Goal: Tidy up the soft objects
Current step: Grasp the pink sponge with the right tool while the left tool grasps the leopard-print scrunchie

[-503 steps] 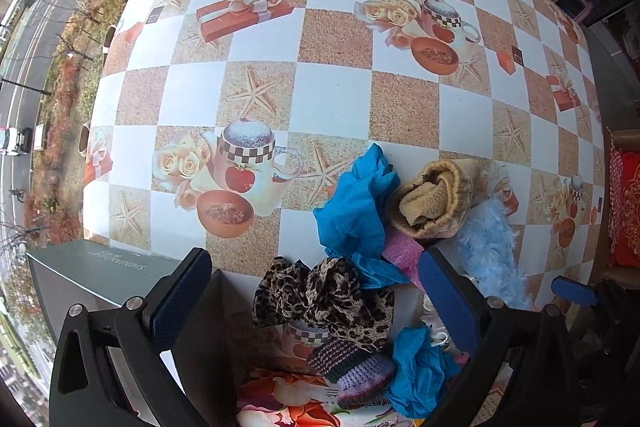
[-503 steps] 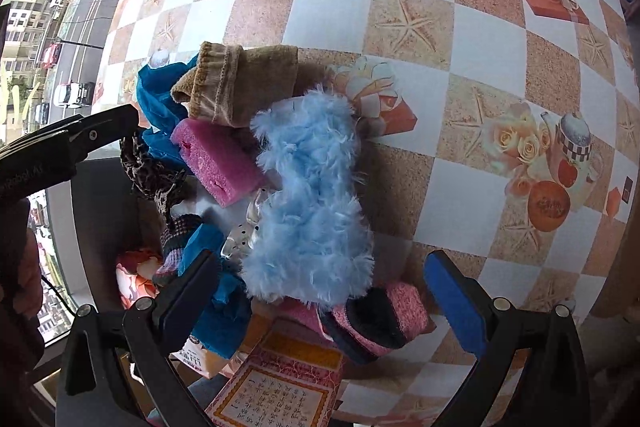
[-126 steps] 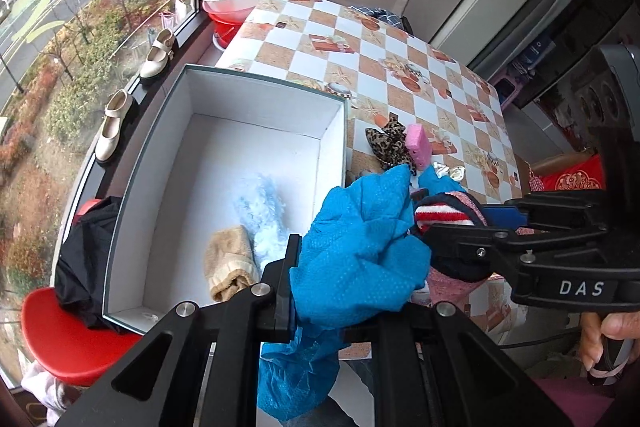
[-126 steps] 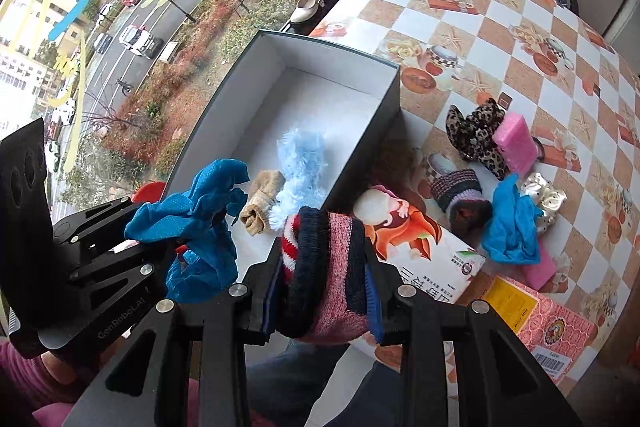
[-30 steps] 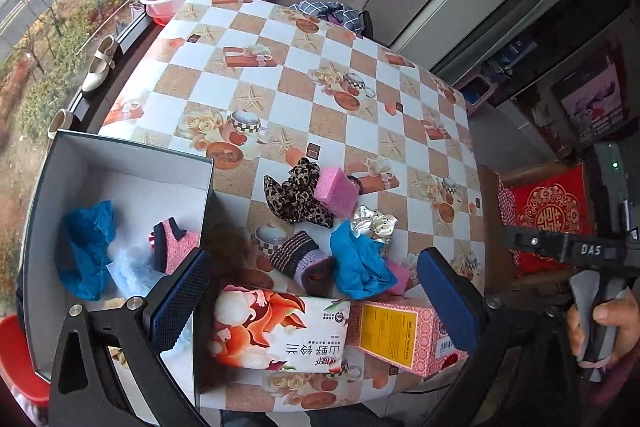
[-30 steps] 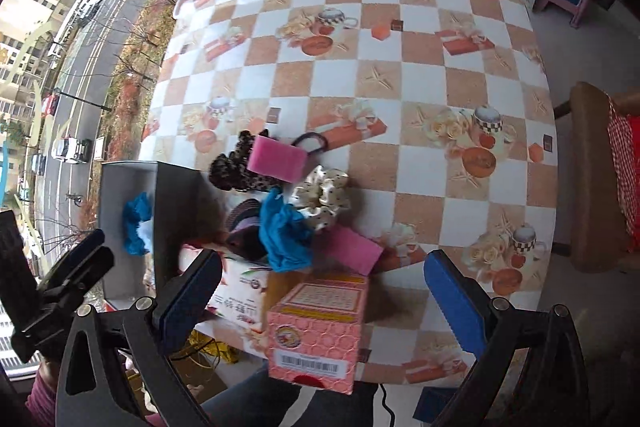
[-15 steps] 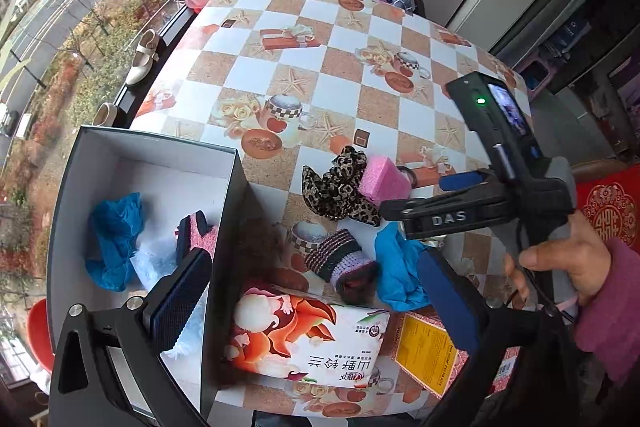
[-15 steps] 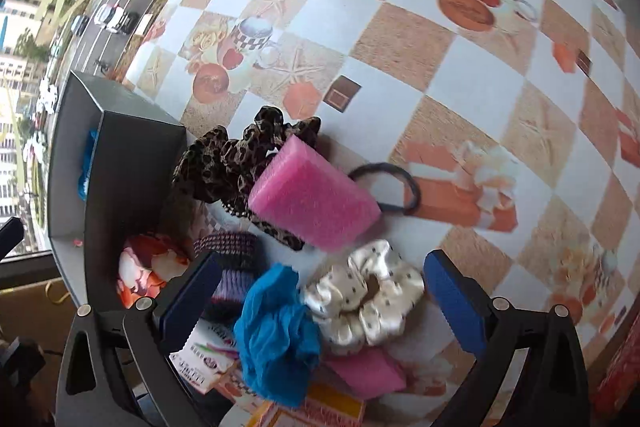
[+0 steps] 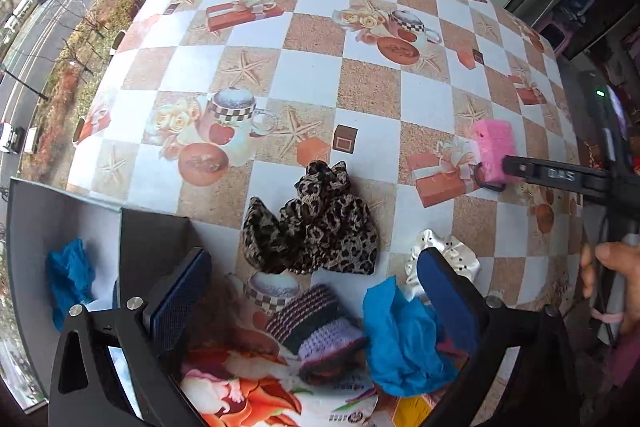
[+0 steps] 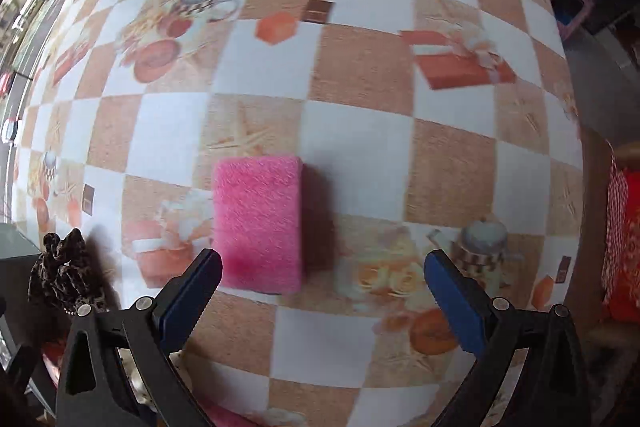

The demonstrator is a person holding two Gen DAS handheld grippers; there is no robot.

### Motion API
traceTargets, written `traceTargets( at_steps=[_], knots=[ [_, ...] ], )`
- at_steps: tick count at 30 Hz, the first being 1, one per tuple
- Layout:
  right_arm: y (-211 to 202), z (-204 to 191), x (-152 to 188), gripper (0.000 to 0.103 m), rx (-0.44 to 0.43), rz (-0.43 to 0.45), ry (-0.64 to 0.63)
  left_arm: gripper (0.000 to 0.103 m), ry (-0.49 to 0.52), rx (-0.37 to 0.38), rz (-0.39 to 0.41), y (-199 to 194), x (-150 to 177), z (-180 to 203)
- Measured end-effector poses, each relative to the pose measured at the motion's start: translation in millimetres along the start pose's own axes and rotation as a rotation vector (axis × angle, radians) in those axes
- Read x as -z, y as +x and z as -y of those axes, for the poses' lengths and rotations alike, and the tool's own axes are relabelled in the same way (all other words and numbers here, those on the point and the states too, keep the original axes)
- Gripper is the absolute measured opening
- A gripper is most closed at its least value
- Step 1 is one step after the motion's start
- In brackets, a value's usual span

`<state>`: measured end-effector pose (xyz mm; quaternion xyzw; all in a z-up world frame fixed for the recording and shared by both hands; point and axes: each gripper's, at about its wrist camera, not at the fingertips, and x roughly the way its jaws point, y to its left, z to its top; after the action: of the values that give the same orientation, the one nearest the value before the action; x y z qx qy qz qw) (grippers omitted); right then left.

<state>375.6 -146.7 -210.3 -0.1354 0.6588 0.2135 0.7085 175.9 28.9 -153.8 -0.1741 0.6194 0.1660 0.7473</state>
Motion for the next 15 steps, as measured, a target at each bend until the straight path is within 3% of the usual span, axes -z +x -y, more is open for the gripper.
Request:
traceTargets(
  at_steps=[9,15],
  knots=[
    [-11.0,38.6,8.6,0.102,-0.112,0.03,0.049,0.103,0.033,-0.08,-0.074,46.0,-19.9,13.9],
    [-0.3,10.6,-1.6,0.102,-0.148,0.004,0.005,0.103,-0.008,-0.09,-0.125,65.7,-26.6,5.7]
  ],
)
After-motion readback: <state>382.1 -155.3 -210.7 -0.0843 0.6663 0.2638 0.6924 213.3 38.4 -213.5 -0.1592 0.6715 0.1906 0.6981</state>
